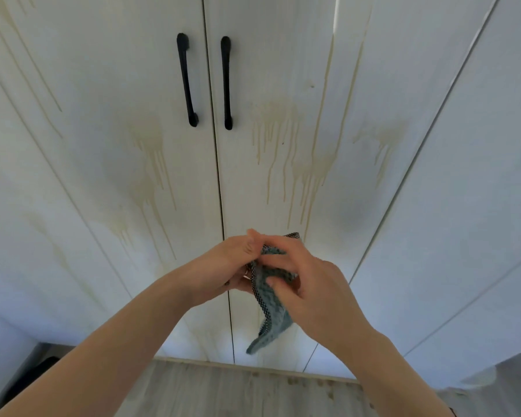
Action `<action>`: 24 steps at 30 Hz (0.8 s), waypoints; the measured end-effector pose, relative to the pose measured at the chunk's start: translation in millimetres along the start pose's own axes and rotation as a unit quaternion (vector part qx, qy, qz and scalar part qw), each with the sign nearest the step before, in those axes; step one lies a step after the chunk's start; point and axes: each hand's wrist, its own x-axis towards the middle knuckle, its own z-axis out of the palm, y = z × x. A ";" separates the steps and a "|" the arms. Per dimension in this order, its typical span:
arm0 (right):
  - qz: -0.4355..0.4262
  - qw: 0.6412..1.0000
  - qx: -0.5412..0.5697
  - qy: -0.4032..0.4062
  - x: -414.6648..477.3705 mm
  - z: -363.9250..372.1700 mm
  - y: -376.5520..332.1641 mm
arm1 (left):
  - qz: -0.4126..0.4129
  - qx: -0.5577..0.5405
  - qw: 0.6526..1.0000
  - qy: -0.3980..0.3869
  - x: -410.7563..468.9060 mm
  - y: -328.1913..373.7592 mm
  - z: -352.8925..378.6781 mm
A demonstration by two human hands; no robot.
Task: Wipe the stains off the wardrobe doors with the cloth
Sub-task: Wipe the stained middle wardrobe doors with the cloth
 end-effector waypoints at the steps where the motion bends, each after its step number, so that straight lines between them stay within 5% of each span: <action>1: -0.012 0.998 -0.036 0.043 0.1 0.3 1.7 | 0.013 0.028 0.999 0.024 1.6 2.4 2.3; 5: 0.074 0.977 0.057 0.192 2.5 -3.6 20.0 | 0.026 0.058 0.993 0.097 8.7 10.0 4.3; 10: 0.240 0.898 0.366 -0.026 1.8 -2.3 48.9 | 0.036 0.095 0.988 0.120 7.3 26.8 -1.1; 18: 0.209 0.893 0.391 0.074 -3.2 -10.6 50.8 | -0.018 0.267 0.942 0.202 14.1 32.4 -11.0; 20: 0.220 0.886 0.398 0.090 -4.4 -13.6 49.2 | -0.014 0.223 0.948 0.225 17.3 26.3 -8.0; 24: 0.287 0.827 0.471 0.109 -5.8 -8.6 48.6 | 0.050 -0.129 0.956 0.258 28.4 8.2 5.3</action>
